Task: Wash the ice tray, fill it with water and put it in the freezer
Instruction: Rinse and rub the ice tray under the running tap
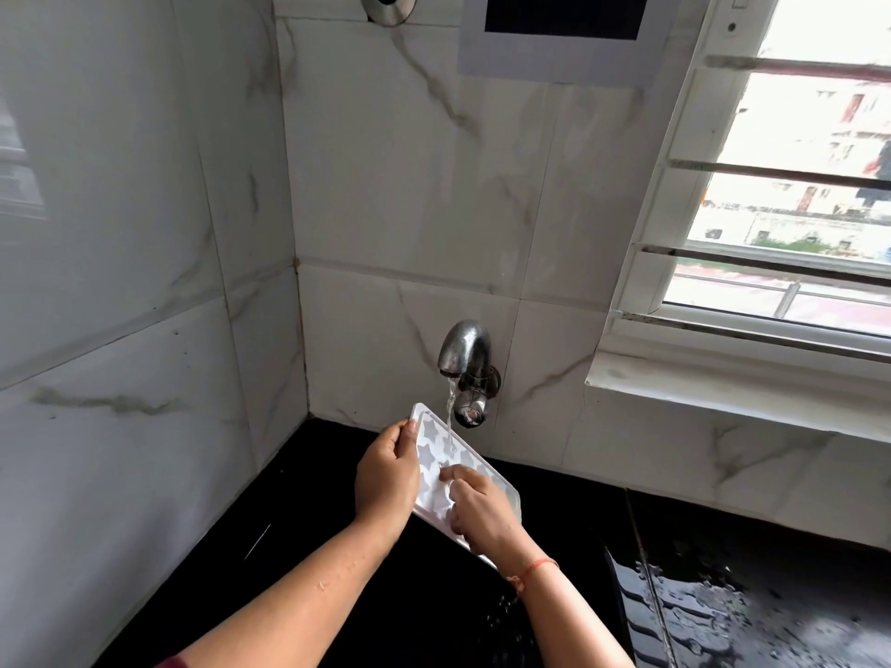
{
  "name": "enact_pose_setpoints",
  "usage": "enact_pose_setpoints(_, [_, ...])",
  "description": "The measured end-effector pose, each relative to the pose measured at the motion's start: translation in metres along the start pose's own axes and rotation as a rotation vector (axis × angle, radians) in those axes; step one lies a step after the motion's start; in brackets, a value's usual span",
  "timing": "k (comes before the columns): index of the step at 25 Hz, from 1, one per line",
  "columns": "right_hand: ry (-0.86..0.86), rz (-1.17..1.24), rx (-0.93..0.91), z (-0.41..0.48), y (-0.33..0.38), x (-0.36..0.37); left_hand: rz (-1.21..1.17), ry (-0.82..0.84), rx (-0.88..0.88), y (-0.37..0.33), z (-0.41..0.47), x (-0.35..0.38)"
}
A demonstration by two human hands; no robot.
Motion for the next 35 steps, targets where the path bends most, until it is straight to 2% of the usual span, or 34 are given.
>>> enact_pose_setpoints(15, [0.027,-0.063,-0.052,0.004,-0.008,0.005,-0.038,-0.036,-0.003,0.008,0.004,-0.004])
enact_pose_setpoints(19, [0.074,0.011,-0.011,-0.001,0.000,0.004,-0.013,-0.026,-0.007,0.010,0.001,-0.002])
enact_pose_setpoints(24, [0.003,-0.001,-0.032,0.005,0.001,-0.002,-0.049,-0.025,-0.003,0.005,0.003,0.000])
enact_pose_setpoints(28, [0.018,-0.006,-0.001,0.004,0.000,-0.001,-0.040,-0.034,-0.003,0.004,0.003,0.001])
enact_pose_setpoints(32, [0.016,0.087,0.022,0.004,0.008,-0.003,-0.037,-0.011,0.002,0.002,0.005,0.004])
enact_pose_setpoints(35, [-0.008,0.041,0.007,0.006,0.005,-0.006,-0.044,-0.008,0.006,0.000,0.009,0.005])
Point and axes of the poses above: each hand's wrist, its own z-axis towards the middle knuckle, its own x-axis out of the palm, y = z × x, the point moved 1 cm from there along z, towards the middle knuckle, and after that the axes turned 5 degrees about -y, right-handed, at the moved point
